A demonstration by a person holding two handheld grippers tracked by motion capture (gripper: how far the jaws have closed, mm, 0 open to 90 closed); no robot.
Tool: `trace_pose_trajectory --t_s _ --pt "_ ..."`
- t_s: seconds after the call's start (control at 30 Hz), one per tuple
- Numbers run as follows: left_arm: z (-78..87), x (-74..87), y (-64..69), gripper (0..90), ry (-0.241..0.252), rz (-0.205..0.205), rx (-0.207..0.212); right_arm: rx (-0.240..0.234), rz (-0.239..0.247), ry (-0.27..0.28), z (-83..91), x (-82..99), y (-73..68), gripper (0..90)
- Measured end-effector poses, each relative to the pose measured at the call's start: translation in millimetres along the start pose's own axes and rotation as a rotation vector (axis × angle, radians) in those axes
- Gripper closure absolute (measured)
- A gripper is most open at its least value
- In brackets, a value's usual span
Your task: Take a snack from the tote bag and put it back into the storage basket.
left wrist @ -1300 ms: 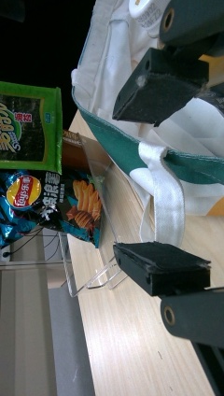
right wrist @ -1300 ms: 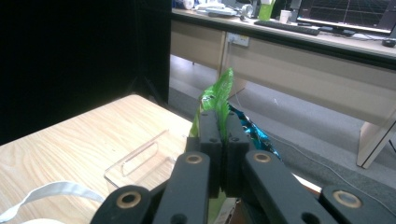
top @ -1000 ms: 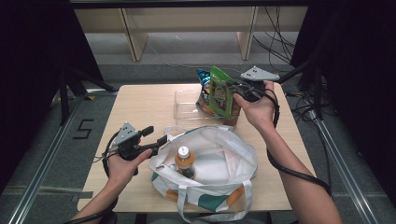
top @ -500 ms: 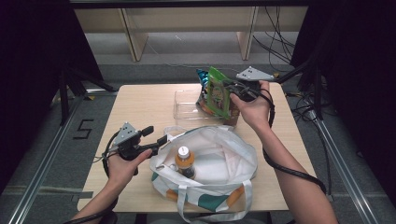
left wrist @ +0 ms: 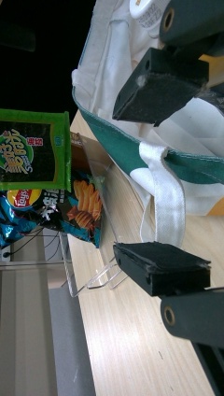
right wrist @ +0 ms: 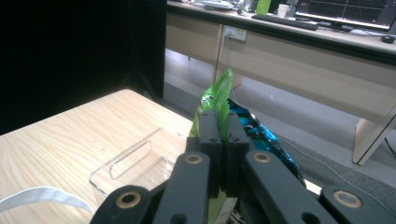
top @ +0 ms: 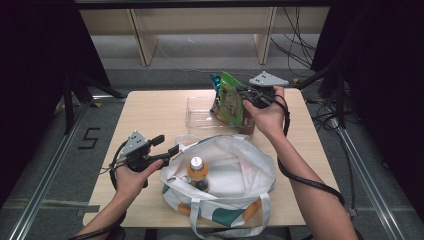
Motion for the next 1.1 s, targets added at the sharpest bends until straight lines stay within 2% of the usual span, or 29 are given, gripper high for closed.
trace_pose_trajectory --t_s 0.1,0.13,0.17,0.23,0.27,0.37,0.4,0.43,0.57,0.6,0.7,0.77,0.8,0.87,0.93,1.07,1.1 --pt "0.1 -0.1 -0.1 29.1 0.001 -0.001 0.0 -0.006 0.001 -0.007 -2.7 1.4 -1.7 90.0" --pt "0.1 0.0 -0.1 29.1 0.001 -0.001 0.0 -0.002 0.015 0.003 -4.1 1.3 -0.6 90.0" --pt "0.1 0.0 0.0 29.1 0.0 0.0 0.0 0.005 -0.003 0.003 -4.9 1.9 -2.4 90.0" --pt "0.1 0.1 0.0 29.1 -0.001 0.0 0.0 -0.008 0.007 -0.005 -6.1 1.9 -2.6 90.0" --pt "0.1 0.1 -0.1 29.1 0.0 0.0 0.001 0.002 0.021 -0.002 -6.3 1.5 -1.6 90.0" --pt "0.1 0.1 -0.2 29.1 0.0 0.001 0.0 -0.006 0.0 -0.002 -8.3 1.4 -3.1 90.0" --pt "0.1 0.2 -0.2 29.1 0.0 0.001 0.0 -0.007 0.014 -0.002 -8.7 1.1 -2.3 90.0" --pt "0.1 0.2 -0.1 29.1 0.0 0.001 0.0 0.001 0.003 -0.001 -8.7 1.2 -3.1 90.0" --pt "0.0 0.1 0.0 29.1 -0.002 -0.002 0.0 -0.003 0.015 0.004 -10.2 0.8 -2.4 90.0" --pt "-0.1 0.2 0.0 29.1 -0.003 -0.002 0.0 0.001 -0.001 0.001 -10.4 1.0 -3.7 90.0" --pt "0.0 0.2 0.0 29.1 -0.001 -0.002 0.0 -0.002 0.021 0.006 -11.8 0.6 -2.1 90.0" --pt "0.0 0.2 -0.1 29.1 -0.002 -0.003 0.0 -0.007 0.018 0.006 -12.9 0.8 -2.3 90.0" --pt "0.0 0.3 0.0 29.1 -0.002 -0.002 0.0 -0.003 -0.007 0.002 -12.7 1.3 -3.6 90.0" --pt "-0.1 0.4 -0.1 29.1 -0.003 -0.002 0.0 -0.003 0.017 0.006 -14.5 1.3 -2.3 90.0" --pt "0.0 0.3 -0.1 29.1 -0.002 -0.002 0.0 -0.007 0.002 -0.009 -14.4 1.9 -3.4 90.0" --pt "0.0 0.3 -0.3 29.1 -0.002 -0.002 0.0 0.002 -0.001 0.003 -17.2 2.5 -4.5 90.0" --pt "0.0 0.3 -0.3 29.1 -0.003 -0.003 0.0 -0.008 -0.009 0.0 -17.6 2.8 -5.9 90.0"
Point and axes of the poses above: each handheld gripper's, and its own axes: z roughly backward along the jaws, x roughly out of its underside, y roughly to its right, the point moved 3 cm from there along -z, roughly forward along the jaws
